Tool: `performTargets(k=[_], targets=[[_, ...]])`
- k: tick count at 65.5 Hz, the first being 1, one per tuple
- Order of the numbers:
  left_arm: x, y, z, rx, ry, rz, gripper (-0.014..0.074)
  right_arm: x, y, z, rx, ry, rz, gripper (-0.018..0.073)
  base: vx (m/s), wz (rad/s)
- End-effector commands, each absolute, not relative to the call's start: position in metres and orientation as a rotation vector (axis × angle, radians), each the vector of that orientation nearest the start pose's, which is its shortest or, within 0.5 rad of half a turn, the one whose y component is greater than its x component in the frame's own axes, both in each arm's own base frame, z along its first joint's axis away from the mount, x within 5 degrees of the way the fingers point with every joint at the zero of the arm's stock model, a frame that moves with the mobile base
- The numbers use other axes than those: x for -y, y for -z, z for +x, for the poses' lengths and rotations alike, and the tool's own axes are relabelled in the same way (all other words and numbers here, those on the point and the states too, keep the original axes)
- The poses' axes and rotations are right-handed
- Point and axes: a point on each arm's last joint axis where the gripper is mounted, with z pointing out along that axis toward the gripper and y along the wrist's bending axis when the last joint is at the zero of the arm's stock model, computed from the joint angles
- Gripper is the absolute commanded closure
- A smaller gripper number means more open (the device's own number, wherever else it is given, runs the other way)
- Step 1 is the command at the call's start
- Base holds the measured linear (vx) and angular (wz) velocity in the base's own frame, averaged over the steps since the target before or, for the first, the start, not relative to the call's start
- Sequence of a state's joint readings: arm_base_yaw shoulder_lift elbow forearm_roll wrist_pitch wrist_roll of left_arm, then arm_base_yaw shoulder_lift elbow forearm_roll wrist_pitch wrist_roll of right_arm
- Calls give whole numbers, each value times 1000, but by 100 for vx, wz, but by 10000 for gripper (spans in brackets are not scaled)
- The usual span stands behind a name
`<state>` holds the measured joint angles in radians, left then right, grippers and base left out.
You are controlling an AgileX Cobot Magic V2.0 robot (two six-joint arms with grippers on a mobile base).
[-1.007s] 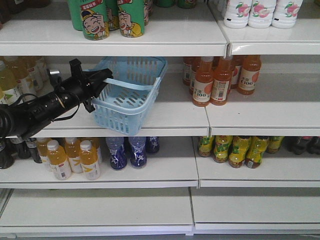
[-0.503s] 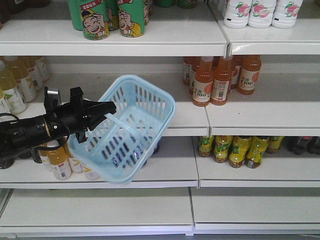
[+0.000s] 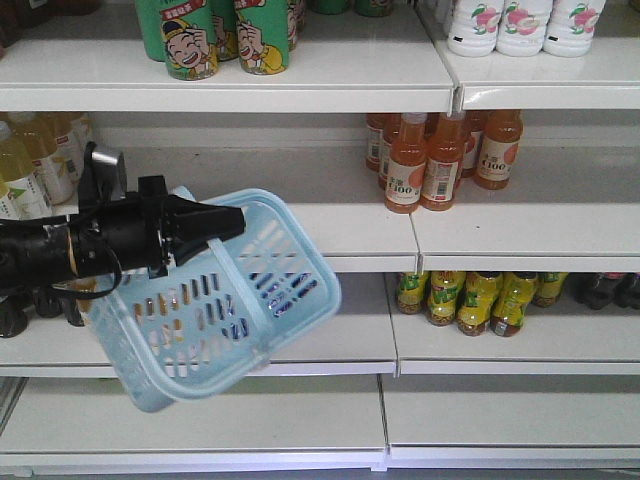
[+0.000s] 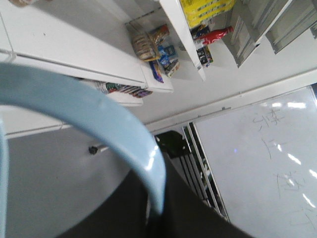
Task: Place coke in basket with both arms
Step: 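Lift the basket off the shelf and pull it toward the robot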
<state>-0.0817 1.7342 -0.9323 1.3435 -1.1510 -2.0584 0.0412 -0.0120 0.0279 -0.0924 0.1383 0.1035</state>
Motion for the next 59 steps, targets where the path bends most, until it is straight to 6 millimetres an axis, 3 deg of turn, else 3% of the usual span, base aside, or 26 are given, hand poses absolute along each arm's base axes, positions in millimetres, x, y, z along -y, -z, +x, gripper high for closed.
performTargets(k=[1,26,59], targets=[[123,-268,294,-1878,1982,140,604,-2,-194,56,-1563,-28,-22,568,0,0],[162,-235,253,-2032,2117,168,604,-2,-194,56,-1563,-28,-22,568,0,0],[182,-231,237,-2031,2175,193,604,-2,-194,56,-1563,-28,-22,568,0,0]])
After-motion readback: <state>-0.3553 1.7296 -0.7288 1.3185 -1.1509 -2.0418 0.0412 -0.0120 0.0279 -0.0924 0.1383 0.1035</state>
